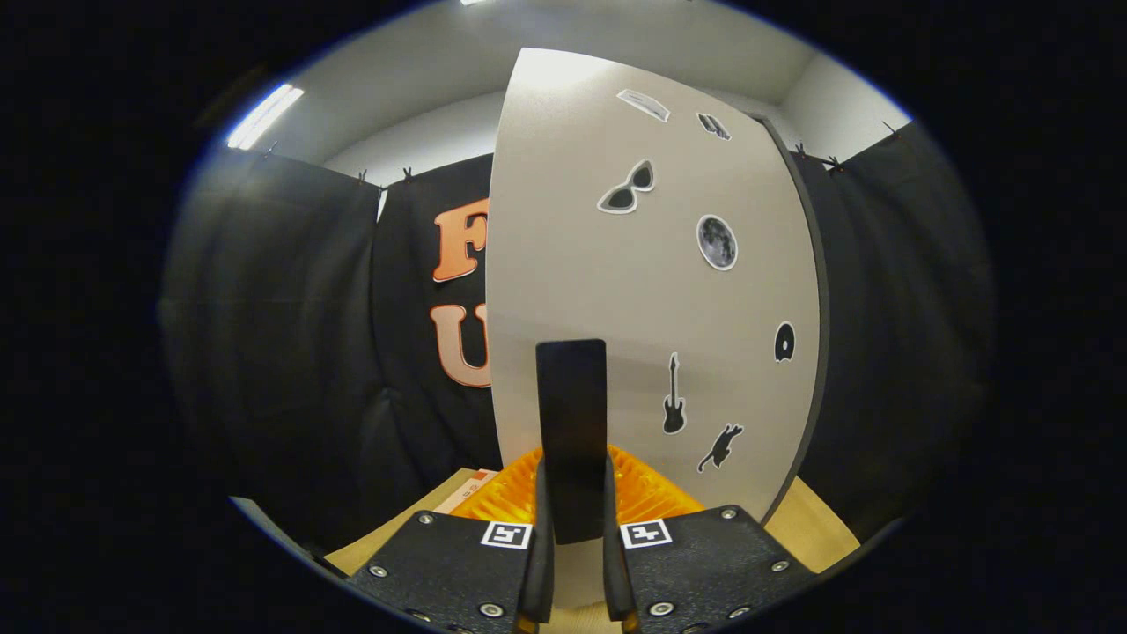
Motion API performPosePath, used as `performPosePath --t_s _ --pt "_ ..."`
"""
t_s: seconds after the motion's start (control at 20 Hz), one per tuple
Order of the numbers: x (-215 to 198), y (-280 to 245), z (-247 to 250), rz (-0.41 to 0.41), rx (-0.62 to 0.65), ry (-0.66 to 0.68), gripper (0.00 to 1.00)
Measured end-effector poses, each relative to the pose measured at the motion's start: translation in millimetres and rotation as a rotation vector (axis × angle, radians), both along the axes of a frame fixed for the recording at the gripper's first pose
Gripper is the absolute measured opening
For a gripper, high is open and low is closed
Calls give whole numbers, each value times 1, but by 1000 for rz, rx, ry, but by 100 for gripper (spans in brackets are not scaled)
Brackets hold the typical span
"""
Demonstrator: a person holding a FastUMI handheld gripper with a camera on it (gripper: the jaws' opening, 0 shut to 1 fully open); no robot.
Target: Open the shoe cabinet door, grab the shoes and put them into the shoe cabinet, then close the shoe cabinet door.
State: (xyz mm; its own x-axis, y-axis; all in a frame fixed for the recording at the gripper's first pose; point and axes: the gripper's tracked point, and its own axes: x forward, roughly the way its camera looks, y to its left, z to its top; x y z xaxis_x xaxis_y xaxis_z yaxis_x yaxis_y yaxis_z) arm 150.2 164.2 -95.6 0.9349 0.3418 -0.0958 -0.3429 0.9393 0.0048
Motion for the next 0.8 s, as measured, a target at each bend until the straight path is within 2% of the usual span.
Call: performPosePath --t_s 0.35,0.55,0.8 --pt "-31 -43 5 105 19 -13 22" --pt "-43 -76 5 82 36 -16 22" --pt "-59 -121 7 -1 40 -26 22"
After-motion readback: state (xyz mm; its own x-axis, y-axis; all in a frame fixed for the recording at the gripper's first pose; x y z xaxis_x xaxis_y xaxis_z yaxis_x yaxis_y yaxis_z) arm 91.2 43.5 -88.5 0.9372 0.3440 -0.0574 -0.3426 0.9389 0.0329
